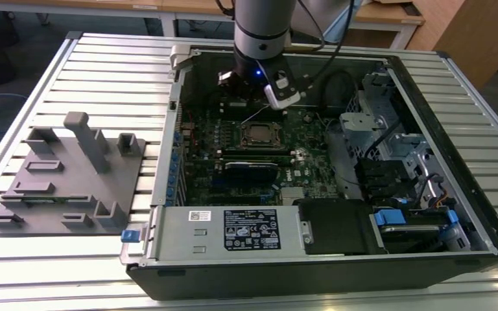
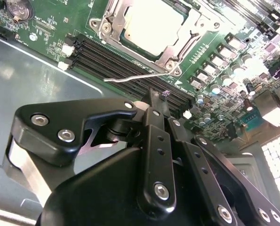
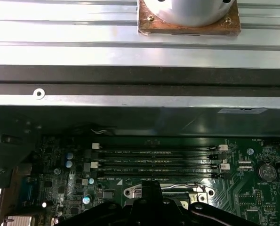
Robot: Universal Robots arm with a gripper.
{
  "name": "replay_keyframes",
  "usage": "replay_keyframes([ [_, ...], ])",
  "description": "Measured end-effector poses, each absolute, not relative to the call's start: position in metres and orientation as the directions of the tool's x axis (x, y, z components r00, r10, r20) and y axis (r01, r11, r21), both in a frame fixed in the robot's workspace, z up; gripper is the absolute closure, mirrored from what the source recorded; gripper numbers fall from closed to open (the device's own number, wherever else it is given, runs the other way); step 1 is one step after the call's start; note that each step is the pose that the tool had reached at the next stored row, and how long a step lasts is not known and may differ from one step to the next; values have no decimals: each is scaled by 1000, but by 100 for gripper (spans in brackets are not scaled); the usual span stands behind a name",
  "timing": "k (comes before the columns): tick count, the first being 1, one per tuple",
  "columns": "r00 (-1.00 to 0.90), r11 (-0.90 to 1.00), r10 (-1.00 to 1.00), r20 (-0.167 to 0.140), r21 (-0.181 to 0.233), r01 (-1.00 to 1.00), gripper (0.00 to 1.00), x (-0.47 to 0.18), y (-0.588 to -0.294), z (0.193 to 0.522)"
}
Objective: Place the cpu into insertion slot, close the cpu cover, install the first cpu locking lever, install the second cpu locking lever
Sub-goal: 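Install the first cpu locking lever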
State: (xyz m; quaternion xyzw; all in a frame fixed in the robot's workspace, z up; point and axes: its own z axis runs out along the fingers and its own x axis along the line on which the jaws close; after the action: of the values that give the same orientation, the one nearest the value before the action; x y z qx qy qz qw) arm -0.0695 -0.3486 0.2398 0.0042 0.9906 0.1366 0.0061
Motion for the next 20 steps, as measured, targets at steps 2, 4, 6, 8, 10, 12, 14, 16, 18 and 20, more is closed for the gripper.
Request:
replay_keyframes([
  [2, -1000, 963, 10, -11, 268, 7, 90, -69, -349, 240],
  [4, -1000, 964, 11, -11, 265, 7, 90, -68, -349, 239],
  [6, -1000, 965, 11, -11, 262, 8, 90, -68, -349, 240],
  [8, -1000, 965, 11, -11, 261, 8, 90, -67, -349, 240],
  [10, -1000, 966, 11, -11, 260, 8, 90, -67, -349, 239],
  [12, -1000, 966, 11, -11, 259, 8, 90, -67, -349, 239],
  [14, -1000, 968, 11, -11, 249, 8, 90, -66, -349, 239],
  [16, -1000, 969, 11, -11, 248, 8, 90, -66, -349, 239],
  [18, -1000, 969, 11, -11, 246, 8, 90, -66, -349, 239],
  [20, -1000, 970, 12, -11, 243, 9, 90, -66, -349, 239],
])
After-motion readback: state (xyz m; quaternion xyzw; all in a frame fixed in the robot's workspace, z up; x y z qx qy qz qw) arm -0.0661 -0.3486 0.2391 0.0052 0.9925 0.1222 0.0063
